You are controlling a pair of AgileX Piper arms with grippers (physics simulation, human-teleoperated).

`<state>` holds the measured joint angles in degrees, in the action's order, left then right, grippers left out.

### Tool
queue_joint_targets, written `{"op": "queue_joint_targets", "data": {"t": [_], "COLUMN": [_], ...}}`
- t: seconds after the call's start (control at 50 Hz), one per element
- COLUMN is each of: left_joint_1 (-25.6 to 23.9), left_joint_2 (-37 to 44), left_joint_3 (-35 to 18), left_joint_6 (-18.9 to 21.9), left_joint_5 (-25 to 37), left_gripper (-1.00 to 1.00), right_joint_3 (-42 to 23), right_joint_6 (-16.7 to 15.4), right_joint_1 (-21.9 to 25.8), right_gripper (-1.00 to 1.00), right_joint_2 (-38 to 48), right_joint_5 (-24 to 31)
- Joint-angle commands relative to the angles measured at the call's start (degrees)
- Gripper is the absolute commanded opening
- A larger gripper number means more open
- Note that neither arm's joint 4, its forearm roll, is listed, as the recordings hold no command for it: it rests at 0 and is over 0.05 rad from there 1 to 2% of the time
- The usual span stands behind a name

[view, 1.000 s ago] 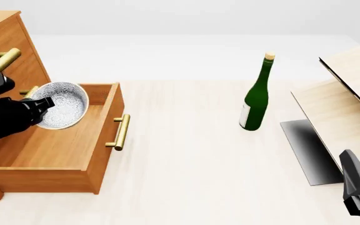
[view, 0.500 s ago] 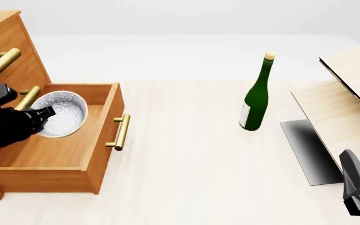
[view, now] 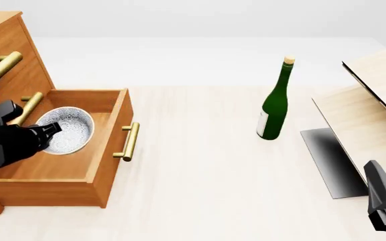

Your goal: Put the bowl in the bottom drawer of the cabinet and close it.

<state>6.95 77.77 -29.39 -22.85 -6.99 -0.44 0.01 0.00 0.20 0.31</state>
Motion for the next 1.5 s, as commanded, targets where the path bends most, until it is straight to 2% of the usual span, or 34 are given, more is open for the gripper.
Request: {"op": "queue_joint_targets", "data": {"t": [0.02, 0.74, 1.5], "left_joint_1": [2.1, 2.5, 3.1], "left_joint_2": [-1.8, 4.6, 8.2], "left_joint_3": [2.8, 4.8, 4.5], "left_joint_6": [0.6, 0.2, 0.5], "left_joint_5": [-1.3, -7.2, -9.2], "left_gripper": [-1.0, -1.0, -1.0], "right_joint_3": [0.0, 0.0, 0.0], "right_joint_6": [0.0, 0.0, 0.0], "right_joint_1": [0.0, 0.0, 0.0], "right_gripper": [1.0, 1.0, 1.0], "right_joint_2": [0.0, 0.0, 0.0], "right_joint_5": [0.0, 0.0, 0.0]}}
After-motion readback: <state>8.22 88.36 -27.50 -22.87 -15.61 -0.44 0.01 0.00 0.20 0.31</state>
